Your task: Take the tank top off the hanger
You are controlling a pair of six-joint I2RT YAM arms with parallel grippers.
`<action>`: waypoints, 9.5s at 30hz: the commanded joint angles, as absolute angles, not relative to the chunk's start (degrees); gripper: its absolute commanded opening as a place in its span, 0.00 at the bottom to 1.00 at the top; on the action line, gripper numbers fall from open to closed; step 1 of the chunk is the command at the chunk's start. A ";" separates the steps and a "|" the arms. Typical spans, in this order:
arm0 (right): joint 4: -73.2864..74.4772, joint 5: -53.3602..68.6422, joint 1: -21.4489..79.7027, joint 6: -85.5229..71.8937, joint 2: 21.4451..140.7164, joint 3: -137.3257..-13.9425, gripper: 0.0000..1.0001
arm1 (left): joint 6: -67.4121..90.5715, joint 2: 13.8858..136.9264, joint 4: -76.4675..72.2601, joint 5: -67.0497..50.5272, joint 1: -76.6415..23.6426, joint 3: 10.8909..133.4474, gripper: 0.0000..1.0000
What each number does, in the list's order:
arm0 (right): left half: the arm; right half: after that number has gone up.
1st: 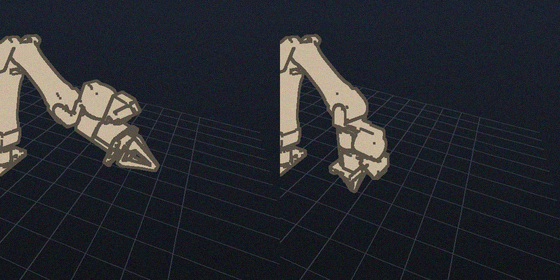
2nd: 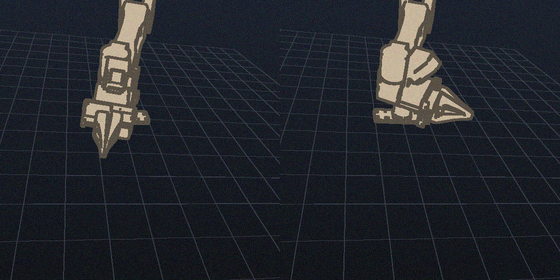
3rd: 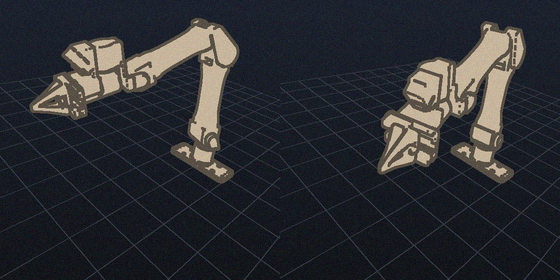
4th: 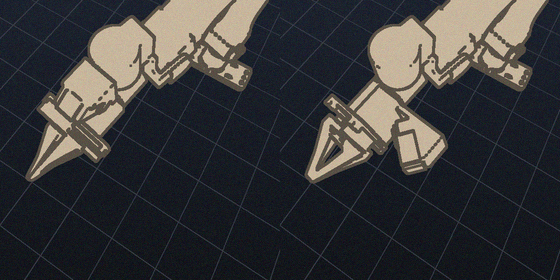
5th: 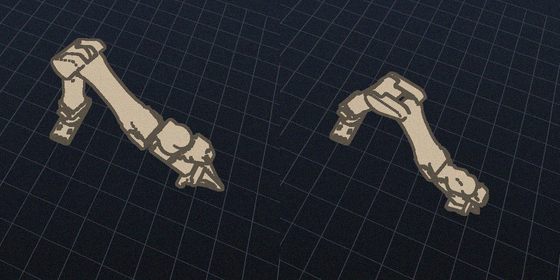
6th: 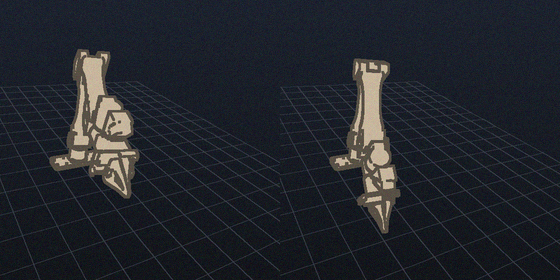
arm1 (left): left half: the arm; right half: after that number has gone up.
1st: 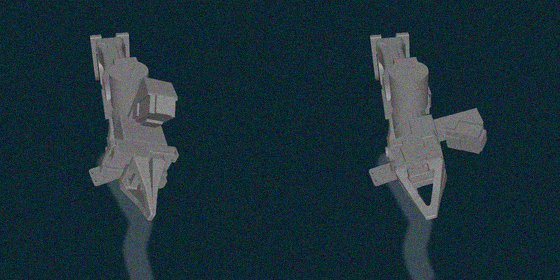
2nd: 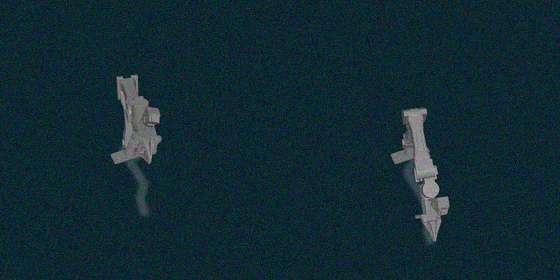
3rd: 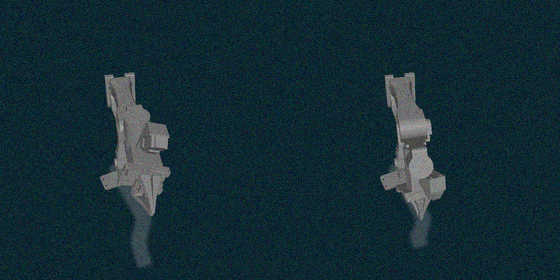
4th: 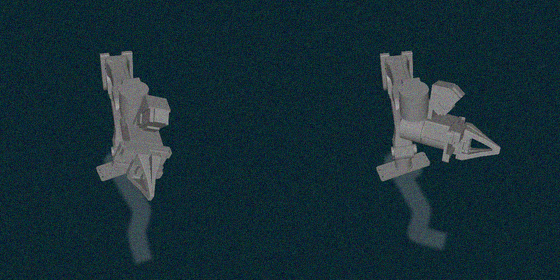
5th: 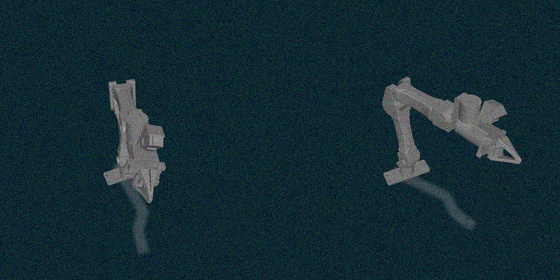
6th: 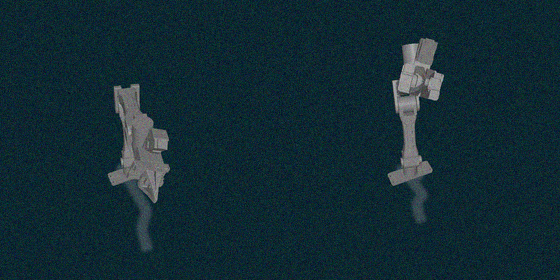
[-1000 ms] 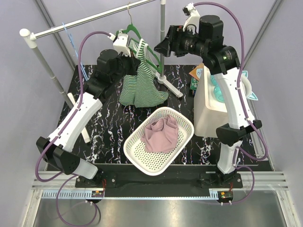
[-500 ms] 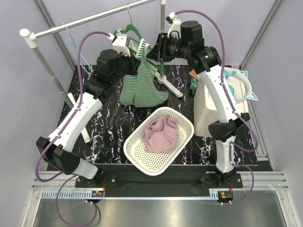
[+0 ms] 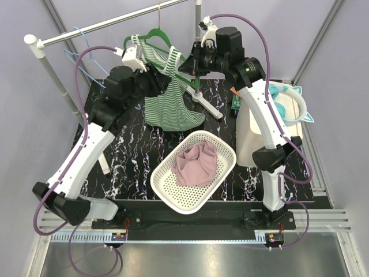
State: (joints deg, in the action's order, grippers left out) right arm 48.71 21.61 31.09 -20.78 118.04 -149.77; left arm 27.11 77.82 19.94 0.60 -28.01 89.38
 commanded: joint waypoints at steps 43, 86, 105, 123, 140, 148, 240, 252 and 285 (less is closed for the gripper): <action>19.09 21.71 34.01 -16.87 82.29 -108.39 0.00 | 41.48 55.89 26.57 -11.05 -26.72 94.82 0.59; 19.51 26.81 34.01 -16.35 61.79 -82.62 0.00 | 54.05 80.77 19.42 -5.71 -37.70 103.89 0.57; 22.94 30.06 33.93 -16.78 61.52 -84.28 0.42 | 47.29 80.68 22.50 -3.95 -38.41 106.70 0.00; 29.18 30.76 33.93 -27.51 71.28 -97.03 0.54 | 47.99 75.32 18.81 -11.51 -38.41 101.25 0.00; 28.92 33.66 33.93 -28.56 72.34 -95.45 0.35 | 48.08 75.85 18.72 -12.83 -38.41 102.13 0.00; 28.74 33.75 33.93 -28.48 72.25 -94.75 0.25 | 48.25 76.11 18.72 -12.92 -38.41 102.74 0.00; 16.35 19.60 35.59 -27.86 80.25 -96.68 0.38 | 52.65 74.88 13.80 10.63 -38.14 103.54 0.00; 10.99 14.33 35.60 -26.28 72.60 -88.17 0.00 | 52.47 73.13 13.18 9.93 -38.23 101.17 0.00; 7.74 18.81 35.60 -34.37 50.35 -58.97 0.00 | 67.31 73.74 1.85 6.42 -37.44 103.27 0.00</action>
State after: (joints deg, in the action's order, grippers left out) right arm 10.15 15.68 35.83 -36.45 48.56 -58.35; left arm 61.32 73.56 11.31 9.82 -38.06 100.49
